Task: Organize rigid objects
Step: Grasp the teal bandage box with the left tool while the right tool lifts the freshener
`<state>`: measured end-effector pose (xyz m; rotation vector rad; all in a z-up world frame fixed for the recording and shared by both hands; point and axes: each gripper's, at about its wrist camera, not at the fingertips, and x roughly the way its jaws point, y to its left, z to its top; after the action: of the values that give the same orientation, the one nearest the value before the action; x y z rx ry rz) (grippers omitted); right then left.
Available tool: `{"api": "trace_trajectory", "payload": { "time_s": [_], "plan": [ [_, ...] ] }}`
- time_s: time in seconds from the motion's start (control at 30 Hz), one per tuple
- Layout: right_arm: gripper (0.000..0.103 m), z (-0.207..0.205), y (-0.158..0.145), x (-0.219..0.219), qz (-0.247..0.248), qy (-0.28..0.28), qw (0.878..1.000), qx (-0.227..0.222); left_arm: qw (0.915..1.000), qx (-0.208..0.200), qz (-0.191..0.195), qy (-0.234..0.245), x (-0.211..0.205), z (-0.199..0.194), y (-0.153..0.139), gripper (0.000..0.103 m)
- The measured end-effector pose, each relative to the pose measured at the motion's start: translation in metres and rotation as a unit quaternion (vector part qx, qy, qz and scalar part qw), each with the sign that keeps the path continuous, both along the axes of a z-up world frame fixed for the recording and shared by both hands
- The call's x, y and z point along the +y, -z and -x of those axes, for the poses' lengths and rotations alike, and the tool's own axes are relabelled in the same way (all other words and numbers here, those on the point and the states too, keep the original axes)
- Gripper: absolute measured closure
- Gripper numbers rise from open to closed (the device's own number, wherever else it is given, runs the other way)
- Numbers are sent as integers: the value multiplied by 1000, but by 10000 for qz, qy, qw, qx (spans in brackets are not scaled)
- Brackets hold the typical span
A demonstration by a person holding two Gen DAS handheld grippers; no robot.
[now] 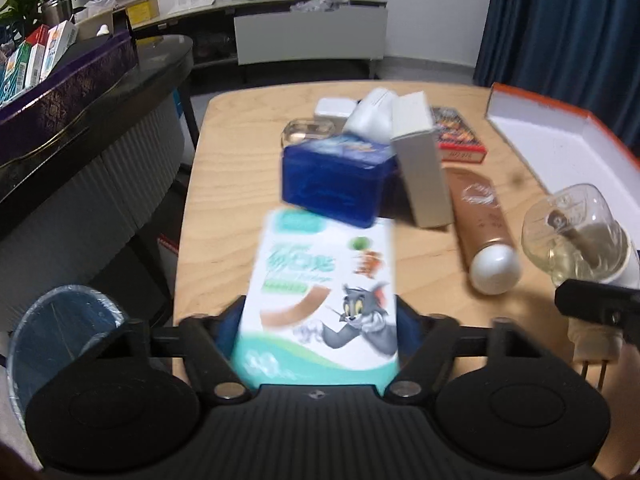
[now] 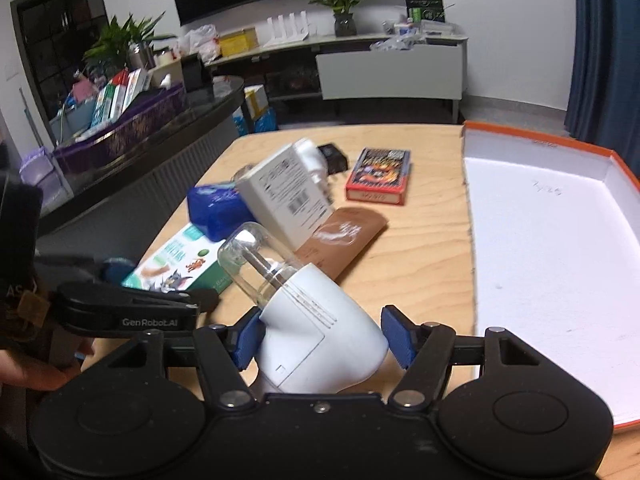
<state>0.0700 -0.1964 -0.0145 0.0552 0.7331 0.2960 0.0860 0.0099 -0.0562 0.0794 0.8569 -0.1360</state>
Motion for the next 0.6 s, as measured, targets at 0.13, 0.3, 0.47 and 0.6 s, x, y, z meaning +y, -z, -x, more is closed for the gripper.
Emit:
{"api": "trace_trajectory", "payload": {
  "time_s": [0.13,0.3,0.47,0.6],
  "plan": [
    [26,-1,-10,-19,-207,124,9997,-55,9999,-63,155,1,-6,16,-9,31],
    [26,0,-24,-48,-271,437,9983,-280,9992,-181,351,41,-22,38,-26,31],
    [26,-4,-35,-86,-331,920,9943,-425,9979,-252,528,281,-46,44,-45,31],
    [26,-8,-51,-121,-298,1238,9900,-608,9959,-275,697,507,-74,31,-66,31]
  ]
}}
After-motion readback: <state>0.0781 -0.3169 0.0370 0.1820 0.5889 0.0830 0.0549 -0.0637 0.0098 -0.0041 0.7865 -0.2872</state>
